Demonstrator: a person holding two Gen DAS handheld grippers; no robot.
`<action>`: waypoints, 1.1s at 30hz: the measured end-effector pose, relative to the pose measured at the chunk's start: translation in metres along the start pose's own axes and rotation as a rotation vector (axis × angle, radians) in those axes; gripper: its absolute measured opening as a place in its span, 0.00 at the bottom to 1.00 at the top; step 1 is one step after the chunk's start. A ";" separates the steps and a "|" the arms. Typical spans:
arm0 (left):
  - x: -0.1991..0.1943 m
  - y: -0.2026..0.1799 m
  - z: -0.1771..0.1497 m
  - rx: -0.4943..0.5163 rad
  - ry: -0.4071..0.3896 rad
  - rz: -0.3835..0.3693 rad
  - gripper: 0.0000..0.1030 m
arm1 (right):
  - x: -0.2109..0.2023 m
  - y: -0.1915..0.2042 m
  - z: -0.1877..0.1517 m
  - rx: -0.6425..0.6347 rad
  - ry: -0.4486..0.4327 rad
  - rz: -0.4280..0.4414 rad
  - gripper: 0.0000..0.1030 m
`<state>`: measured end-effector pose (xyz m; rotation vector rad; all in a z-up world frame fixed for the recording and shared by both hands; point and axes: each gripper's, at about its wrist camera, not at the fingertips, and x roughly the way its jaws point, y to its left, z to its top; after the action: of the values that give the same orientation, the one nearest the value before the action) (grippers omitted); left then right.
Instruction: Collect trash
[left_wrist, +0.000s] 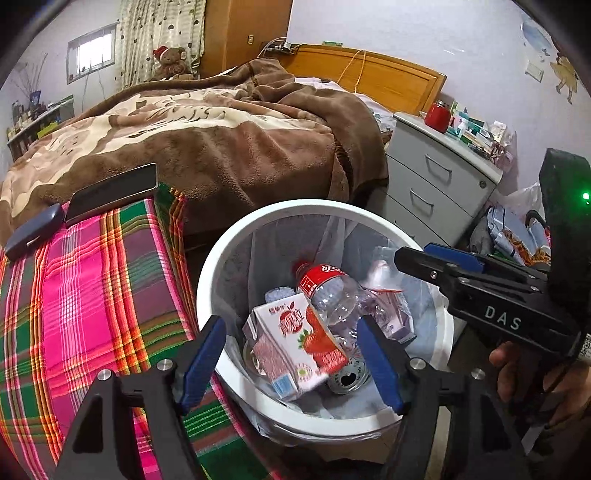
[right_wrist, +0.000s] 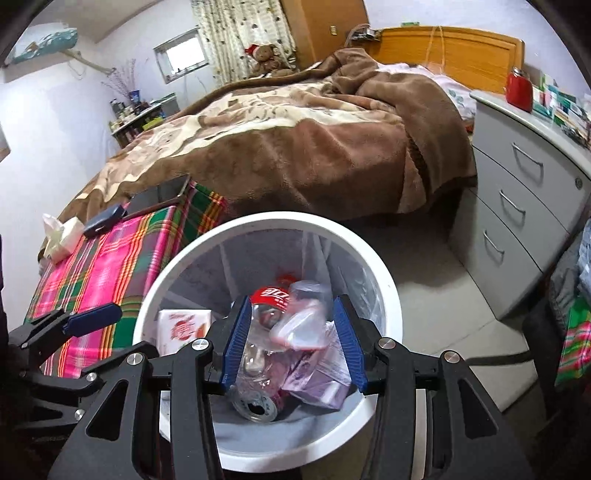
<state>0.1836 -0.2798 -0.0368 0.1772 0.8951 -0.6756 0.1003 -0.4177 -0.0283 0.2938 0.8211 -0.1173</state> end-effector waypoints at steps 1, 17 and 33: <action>-0.002 0.000 0.000 0.000 -0.004 0.001 0.71 | -0.001 0.001 0.000 -0.005 -0.002 -0.008 0.47; -0.057 0.003 -0.027 -0.031 -0.114 0.108 0.71 | -0.045 0.024 -0.023 -0.019 -0.115 -0.068 0.47; -0.128 -0.022 -0.099 -0.045 -0.246 0.223 0.71 | -0.102 0.062 -0.081 -0.051 -0.270 -0.129 0.47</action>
<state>0.0484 -0.1964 0.0024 0.1470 0.6419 -0.4575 -0.0122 -0.3356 0.0077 0.1716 0.5741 -0.2513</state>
